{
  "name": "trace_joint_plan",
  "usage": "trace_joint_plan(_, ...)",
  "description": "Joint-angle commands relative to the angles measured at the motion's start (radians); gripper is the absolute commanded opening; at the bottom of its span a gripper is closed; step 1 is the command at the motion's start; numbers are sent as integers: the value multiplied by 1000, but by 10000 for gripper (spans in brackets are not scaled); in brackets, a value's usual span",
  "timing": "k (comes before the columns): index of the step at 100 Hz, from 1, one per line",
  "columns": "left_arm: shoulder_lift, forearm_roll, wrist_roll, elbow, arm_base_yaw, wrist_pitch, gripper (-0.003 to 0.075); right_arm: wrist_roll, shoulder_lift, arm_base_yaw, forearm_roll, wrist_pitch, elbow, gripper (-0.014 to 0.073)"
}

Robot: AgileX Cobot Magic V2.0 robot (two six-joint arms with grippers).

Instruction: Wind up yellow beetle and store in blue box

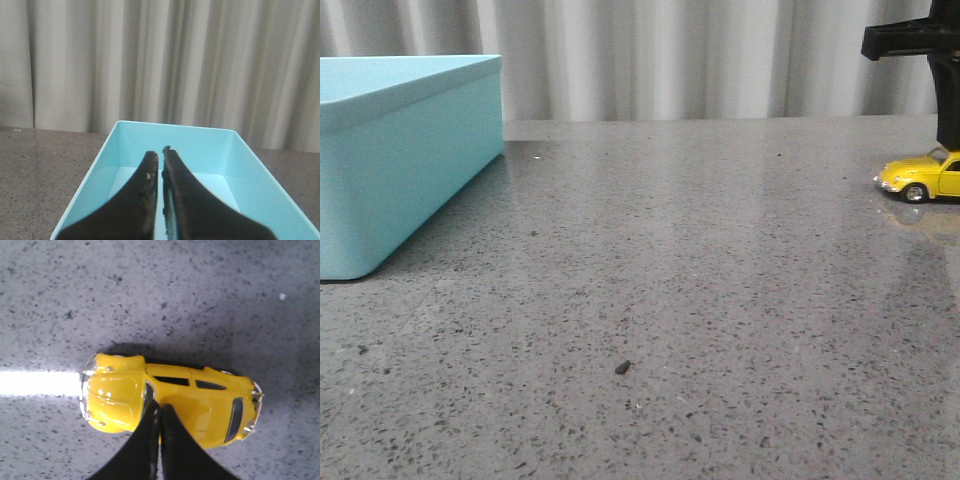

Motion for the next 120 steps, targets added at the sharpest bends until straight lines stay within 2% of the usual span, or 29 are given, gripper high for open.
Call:
trace_joint_plan(1, 18, -8, -3, -36, -3, -82, -21, 2, -20, -28, -47, 1, -15, -61)
trace_joint_plan(44, 18, -8, -3, -36, -3, -82, -21, 2, -15, -146, -113, 25, -15, -61)
trace_joint_plan(61, 18, -8, -3, -36, -3, -82, -21, 2, -15, -162, -133, 30, -15, -61)
trace_joint_plan(88, 18, -8, -3, -36, -3, -82, -21, -13, -126, -160, 22, 20, -121, -61)
trace_joint_plan(106, 18, -8, -3, -36, -3, -82, -21, -16, -197, -160, 27, 53, -222, -61)
trace_joint_plan(120, 18, -8, -3, -36, -3, -82, -21, -16, -216, -160, 35, 69, -231, -61)
